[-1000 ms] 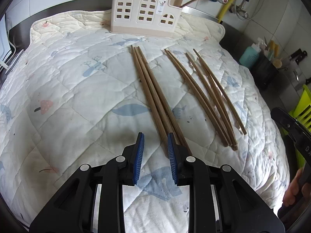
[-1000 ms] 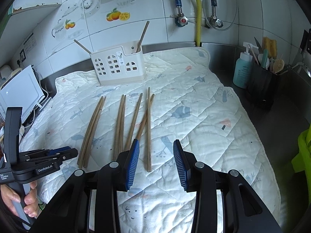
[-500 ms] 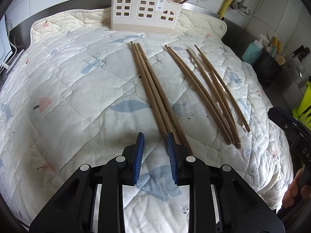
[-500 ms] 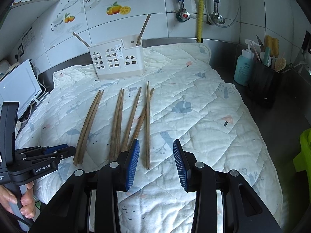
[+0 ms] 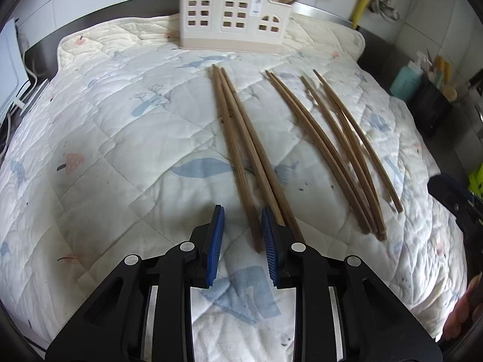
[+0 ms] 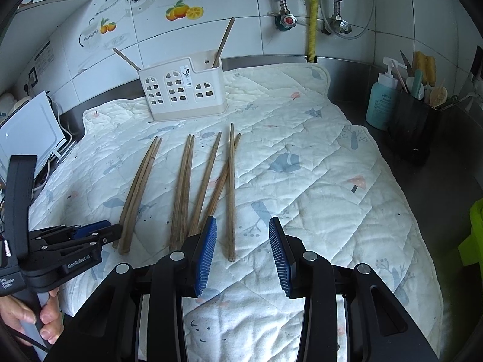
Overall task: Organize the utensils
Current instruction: 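Close the left gripper on a chopstick while the right gripper grasps another and lifts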
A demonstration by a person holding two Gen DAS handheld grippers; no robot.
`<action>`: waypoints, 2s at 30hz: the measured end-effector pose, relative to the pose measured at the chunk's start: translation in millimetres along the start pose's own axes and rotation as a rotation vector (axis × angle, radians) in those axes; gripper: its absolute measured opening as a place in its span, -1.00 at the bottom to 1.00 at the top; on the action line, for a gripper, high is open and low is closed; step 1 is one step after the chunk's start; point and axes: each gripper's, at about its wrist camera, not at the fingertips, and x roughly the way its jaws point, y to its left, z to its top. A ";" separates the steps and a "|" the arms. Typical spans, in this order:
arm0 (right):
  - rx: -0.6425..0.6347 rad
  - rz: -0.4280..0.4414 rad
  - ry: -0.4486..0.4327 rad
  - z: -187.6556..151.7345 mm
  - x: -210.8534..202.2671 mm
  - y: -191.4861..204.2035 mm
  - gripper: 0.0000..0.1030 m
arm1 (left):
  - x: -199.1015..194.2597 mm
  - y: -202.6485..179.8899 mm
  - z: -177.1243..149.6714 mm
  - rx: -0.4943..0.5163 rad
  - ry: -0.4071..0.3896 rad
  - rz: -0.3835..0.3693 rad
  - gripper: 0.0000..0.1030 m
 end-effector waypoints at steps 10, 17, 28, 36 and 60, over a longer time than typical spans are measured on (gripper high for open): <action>0.006 0.015 0.030 -7.8 15.1 -2.1 -0.39 | 1.4 18.8 5.4 -0.002 -0.032 0.050 -0.88; -0.015 0.018 0.072 -16.1 38.3 4.7 -0.53 | 2.3 26.0 6.6 0.002 -0.046 0.015 -0.88; -0.109 -0.079 0.041 -16.7 48.0 24.2 -0.87 | 8.6 33.1 13.5 0.014 -0.051 -0.093 -0.89; -0.133 -0.084 -0.067 7.7 8.3 32.1 -0.87 | -3.6 49.5 20.7 0.033 -0.076 -0.113 -0.90; -0.136 0.033 -0.221 80.1 -34.0 53.3 -0.87 | -27.9 64.2 41.6 0.317 0.028 -0.079 -0.89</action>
